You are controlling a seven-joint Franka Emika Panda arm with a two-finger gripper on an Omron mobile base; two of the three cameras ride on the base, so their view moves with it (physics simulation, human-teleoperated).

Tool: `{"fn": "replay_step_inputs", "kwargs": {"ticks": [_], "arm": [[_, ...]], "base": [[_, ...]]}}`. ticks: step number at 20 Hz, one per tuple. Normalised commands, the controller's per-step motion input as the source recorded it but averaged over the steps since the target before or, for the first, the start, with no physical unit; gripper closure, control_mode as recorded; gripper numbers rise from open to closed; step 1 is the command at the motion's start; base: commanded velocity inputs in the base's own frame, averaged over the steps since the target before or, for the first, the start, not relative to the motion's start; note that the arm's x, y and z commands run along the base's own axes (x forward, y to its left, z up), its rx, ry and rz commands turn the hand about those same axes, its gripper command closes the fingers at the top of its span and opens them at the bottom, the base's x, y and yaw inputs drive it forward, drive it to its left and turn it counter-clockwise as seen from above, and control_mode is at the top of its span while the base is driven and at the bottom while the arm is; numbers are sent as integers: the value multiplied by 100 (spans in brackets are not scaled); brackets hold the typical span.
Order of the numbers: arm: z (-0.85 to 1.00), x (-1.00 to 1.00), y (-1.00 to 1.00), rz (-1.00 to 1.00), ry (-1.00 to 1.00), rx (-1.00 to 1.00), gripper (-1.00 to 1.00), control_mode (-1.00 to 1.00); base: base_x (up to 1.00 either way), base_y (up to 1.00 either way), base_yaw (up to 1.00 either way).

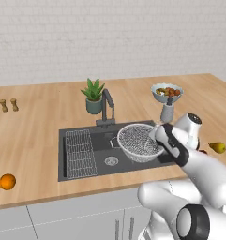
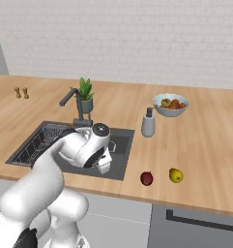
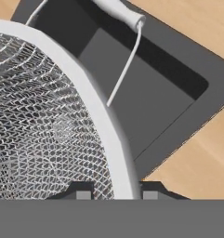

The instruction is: Put the colander in the sink, put the pear, pear, orange in the colander, and turn on the sink faucet and pour water over the colander.

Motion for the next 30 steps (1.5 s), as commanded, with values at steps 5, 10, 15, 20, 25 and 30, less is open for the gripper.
{"fn": "replay_step_inputs", "kwargs": {"ticks": [5,10,15,20,25,30], "arm": [[-48,27,4,6,0,0,100,-100],[-37,32,12,3,0,0,100,-100],[-36,34,23,0,2,0,100,-100],[-40,26,22,0,0,0,100,-100],[-27,38,13,0,0,0,100,-100],[-27,12,22,0,-2,0,100,-100]], "base": [[0,0,0],[0,0,0],[0,0,0],[0,0,0],[0,0,0],[0,0,0]]}}
